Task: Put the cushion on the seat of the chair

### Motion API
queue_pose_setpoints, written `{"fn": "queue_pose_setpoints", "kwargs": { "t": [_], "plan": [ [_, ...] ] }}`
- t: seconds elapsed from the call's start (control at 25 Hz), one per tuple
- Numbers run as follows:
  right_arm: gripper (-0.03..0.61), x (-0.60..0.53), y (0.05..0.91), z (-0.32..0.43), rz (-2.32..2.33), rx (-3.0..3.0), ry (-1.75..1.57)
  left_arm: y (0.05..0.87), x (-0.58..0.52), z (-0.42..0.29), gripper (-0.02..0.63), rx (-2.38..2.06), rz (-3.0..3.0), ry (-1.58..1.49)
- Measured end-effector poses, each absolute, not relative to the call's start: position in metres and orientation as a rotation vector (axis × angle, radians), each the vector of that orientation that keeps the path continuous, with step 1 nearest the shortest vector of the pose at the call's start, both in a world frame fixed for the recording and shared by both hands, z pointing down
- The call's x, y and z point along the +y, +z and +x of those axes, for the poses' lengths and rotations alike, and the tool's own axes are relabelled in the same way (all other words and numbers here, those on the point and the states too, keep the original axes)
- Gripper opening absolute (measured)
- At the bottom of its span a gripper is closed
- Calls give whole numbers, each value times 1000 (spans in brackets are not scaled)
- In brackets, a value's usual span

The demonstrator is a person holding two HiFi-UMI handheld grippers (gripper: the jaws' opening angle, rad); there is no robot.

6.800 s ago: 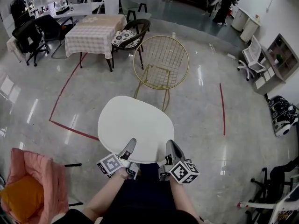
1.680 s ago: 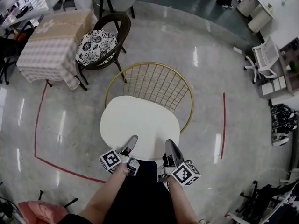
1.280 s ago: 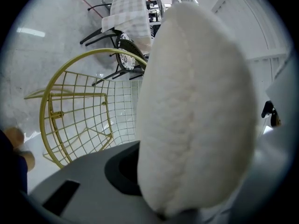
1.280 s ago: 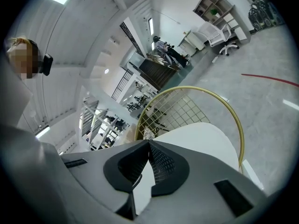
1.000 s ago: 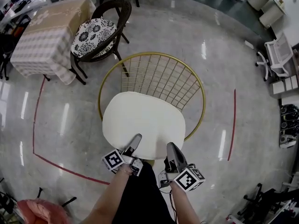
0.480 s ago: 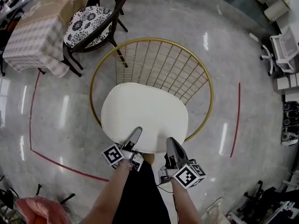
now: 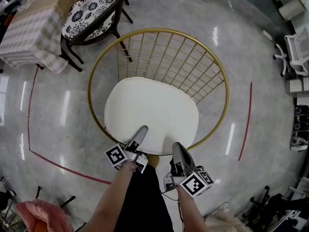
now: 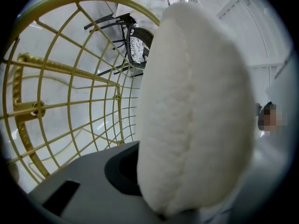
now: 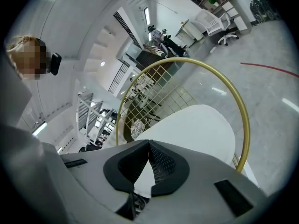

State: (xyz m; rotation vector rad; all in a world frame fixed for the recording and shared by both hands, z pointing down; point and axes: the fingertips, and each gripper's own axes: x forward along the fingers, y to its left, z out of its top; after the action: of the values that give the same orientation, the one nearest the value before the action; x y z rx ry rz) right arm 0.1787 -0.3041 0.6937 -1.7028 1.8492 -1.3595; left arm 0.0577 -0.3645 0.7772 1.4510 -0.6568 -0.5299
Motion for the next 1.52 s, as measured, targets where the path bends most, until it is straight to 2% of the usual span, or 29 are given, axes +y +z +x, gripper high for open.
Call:
{"fn": "queue_pose_setpoints", "kwargs": {
  "t": [0.52,0.72,1.0,1.04,1.08,1.12,1.16,1.32,1.52],
  "plan": [
    [-12,-316,695,173,-1659,1858,-1366,820,-362,46,87,-785,1352,-339],
    [-12,-316,696,175,-1675,1836,-1371,823,-365,49,106,-780,1266,-388],
    [-12,-314,685,178,-1678,1826,-1347,832,-356,45,260,-882,1152,-307],
    [-12,-313,681,180,-1673,1826,-1339,832,-353,46,299,-904,1138,-277],
    [-12,-312,678,180,-1668,1826,-1331,833,-350,46,356,-930,1125,-236],
    [-12,-314,676,178,-1662,1825,-1324,835,-348,44,440,-959,1113,-187],
    [-12,-316,676,175,-1657,1824,-1319,838,-347,40,485,-990,1105,-135],
    [-12,-321,673,164,-1634,1822,-1311,847,-341,22,506,-1105,1059,11],
    [-12,-312,671,161,-1628,1815,-1322,847,-330,14,506,-1129,1040,37]
  ]
}}
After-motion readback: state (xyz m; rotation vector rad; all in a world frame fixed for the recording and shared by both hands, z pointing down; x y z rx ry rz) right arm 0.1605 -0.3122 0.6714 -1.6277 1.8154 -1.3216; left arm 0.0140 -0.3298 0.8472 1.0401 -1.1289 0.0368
